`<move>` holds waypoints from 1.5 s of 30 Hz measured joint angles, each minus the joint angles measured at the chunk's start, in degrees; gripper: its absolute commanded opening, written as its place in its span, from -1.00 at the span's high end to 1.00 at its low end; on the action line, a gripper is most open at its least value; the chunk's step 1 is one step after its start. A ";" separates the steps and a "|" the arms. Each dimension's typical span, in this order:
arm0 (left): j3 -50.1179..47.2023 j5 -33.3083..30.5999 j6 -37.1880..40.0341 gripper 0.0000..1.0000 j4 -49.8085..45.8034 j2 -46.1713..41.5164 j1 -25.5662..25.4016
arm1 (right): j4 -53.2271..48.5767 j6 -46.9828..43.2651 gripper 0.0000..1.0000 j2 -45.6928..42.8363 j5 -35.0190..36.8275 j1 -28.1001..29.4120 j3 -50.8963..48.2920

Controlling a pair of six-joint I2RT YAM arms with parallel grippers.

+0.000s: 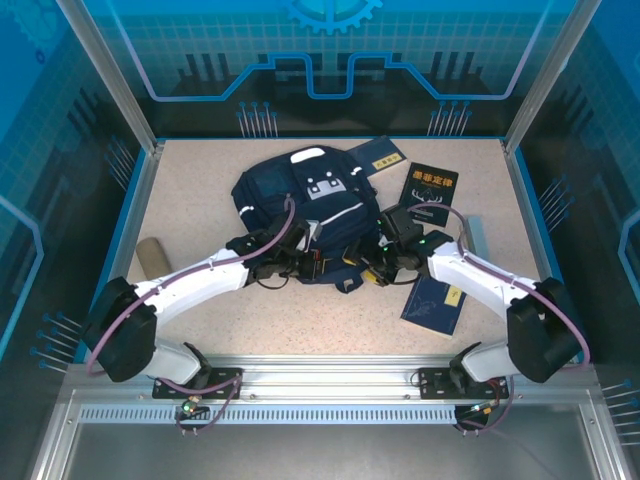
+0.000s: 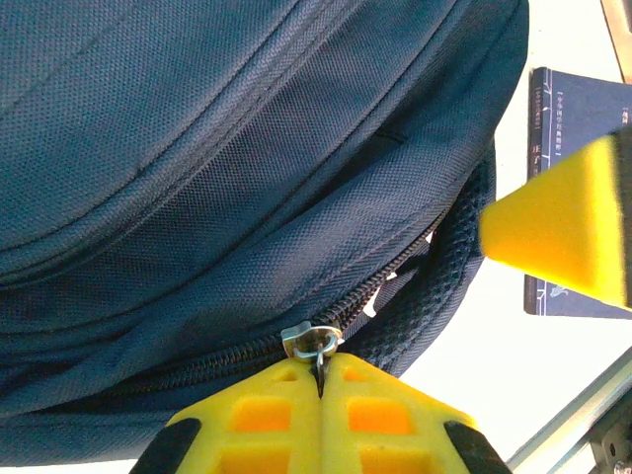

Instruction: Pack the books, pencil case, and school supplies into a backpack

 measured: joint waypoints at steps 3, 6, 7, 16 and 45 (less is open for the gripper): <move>0.15 0.13 0.02 1.00 -0.24 0.15 0.00 | 1.14 0.50 -0.12 3.52 -1.07 0.04 0.04; 0.22 0.09 0.02 1.00 -0.74 0.15 0.00 | 1.27 0.55 0.22 6.25 -1.79 0.15 0.13; 0.22 -0.07 0.02 1.00 -1.09 0.15 0.00 | 1.22 0.83 0.39 6.73 -1.81 0.24 0.17; 2.73 -7.17 5.38 1.00 -9.66 -0.07 -0.35 | -0.33 -0.81 0.96 6.86 1.07 -1.27 0.35; 1.92 -13.73 11.10 1.00 -8.00 7.54 24.33 | -3.32 -7.80 0.93 4.02 5.25 -2.99 1.81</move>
